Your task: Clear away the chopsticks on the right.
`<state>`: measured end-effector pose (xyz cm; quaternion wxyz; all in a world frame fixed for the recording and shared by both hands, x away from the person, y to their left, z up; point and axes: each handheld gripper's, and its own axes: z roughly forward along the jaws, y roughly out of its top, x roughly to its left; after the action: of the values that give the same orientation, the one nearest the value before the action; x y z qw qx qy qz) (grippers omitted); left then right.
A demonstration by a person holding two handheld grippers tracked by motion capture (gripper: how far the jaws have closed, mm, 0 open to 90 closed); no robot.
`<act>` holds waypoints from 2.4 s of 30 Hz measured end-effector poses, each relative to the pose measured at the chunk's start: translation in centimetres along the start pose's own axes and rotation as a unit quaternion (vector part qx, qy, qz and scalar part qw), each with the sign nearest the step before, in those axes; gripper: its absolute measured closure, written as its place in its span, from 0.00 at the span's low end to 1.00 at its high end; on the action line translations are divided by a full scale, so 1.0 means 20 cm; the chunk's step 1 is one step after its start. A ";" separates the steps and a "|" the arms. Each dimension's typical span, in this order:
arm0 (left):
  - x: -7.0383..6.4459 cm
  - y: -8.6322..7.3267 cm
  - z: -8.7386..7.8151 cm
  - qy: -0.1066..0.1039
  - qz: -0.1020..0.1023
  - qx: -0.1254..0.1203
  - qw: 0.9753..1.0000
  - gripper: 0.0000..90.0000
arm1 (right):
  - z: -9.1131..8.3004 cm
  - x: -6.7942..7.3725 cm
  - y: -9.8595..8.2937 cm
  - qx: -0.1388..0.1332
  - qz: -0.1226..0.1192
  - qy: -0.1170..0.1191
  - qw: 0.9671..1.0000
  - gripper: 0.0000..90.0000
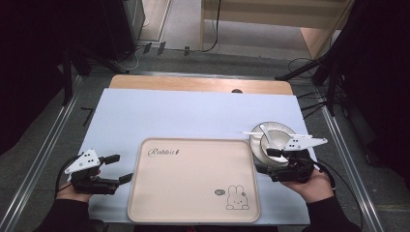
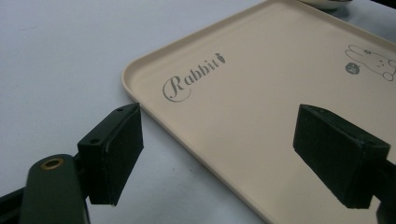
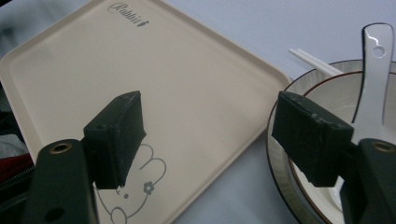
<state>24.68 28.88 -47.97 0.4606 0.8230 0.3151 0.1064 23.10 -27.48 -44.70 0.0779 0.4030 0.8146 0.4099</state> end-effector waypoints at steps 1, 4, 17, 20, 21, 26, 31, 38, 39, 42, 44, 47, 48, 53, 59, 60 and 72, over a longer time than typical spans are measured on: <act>0.00 0.00 0.00 0.002 -0.002 -0.002 1.000 0.18 | -0.01 0.00 0.01 0.005 0.005 -0.002 1.000 0.30; 0.00 0.00 0.00 0.002 0.000 0.000 1.000 0.18 | -0.04 -0.02 0.04 0.008 0.010 -0.007 1.000 0.31; 0.00 0.00 0.01 0.004 -0.004 0.001 1.000 0.18 | -0.09 -0.13 0.19 0.010 0.014 -0.013 1.000 0.32; 0.00 0.00 0.01 0.004 -0.003 0.001 1.000 0.18 | -0.09 -0.16 0.20 0.008 0.020 -0.015 1.000 0.33; 0.00 0.00 0.00 0.004 -0.003 0.001 1.000 0.18 | -0.09 -0.17 0.21 0.006 0.019 -0.018 1.000 0.35; 0.00 0.00 0.01 0.002 -0.001 0.003 1.000 0.18 | -0.10 -0.29 0.23 0.002 0.019 -0.046 0.999 0.40; 0.00 0.00 0.01 0.002 -0.001 0.003 1.000 0.18 | -0.11 -0.36 0.23 -0.002 0.032 -0.052 0.998 0.47; 0.00 0.00 0.01 0.002 0.000 0.002 1.000 0.18 | -0.10 -0.50 0.18 -0.009 0.068 -0.086 0.994 0.79; 0.00 0.00 0.01 0.003 0.000 0.002 1.000 0.18 | -0.10 -0.53 0.16 -0.008 0.081 -0.093 0.992 0.84; 0.00 0.00 0.01 0.002 -0.001 0.001 1.000 0.18 | -0.11 -0.62 0.09 -0.021 0.104 -0.109 0.988 0.97; 0.00 0.00 0.01 0.001 -0.001 0.001 1.000 0.18 | -0.11 -0.68 0.05 -0.035 0.118 -0.118 0.985 1.00; 0.00 0.00 0.01 0.000 0.001 0.003 1.000 0.18 | -0.07 -0.77 -0.01 -0.023 0.148 -0.131 0.980 1.00; 0.00 0.00 0.01 0.000 0.001 0.003 1.000 0.18 | -0.07 -0.77 -0.01 -0.023 0.148 -0.131 0.980 1.00; 0.00 0.00 0.01 0.000 0.001 0.007 1.000 0.18 | 0.01 -0.85 -0.05 -0.001 0.165 -0.122 0.979 1.00; 0.00 0.00 0.01 0.000 -0.001 0.006 1.000 0.18 | 0.09 -0.89 -0.09 0.027 0.180 -0.108 0.977 1.00; 0.00 0.00 0.01 0.000 -0.001 0.006 1.000 0.18 | 0.09 -0.89 -0.09 0.027 0.180 -0.108 0.977 1.00; -0.01 0.00 0.00 0.001 0.004 0.003 1.000 0.18 | 0.05 -0.84 -0.16 0.057 0.172 -0.107 0.978 1.00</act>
<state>24.57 28.74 -48.00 0.4572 0.8257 0.3124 0.1077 32.80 -40.02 -51.10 0.0697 0.5825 0.7417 0.3251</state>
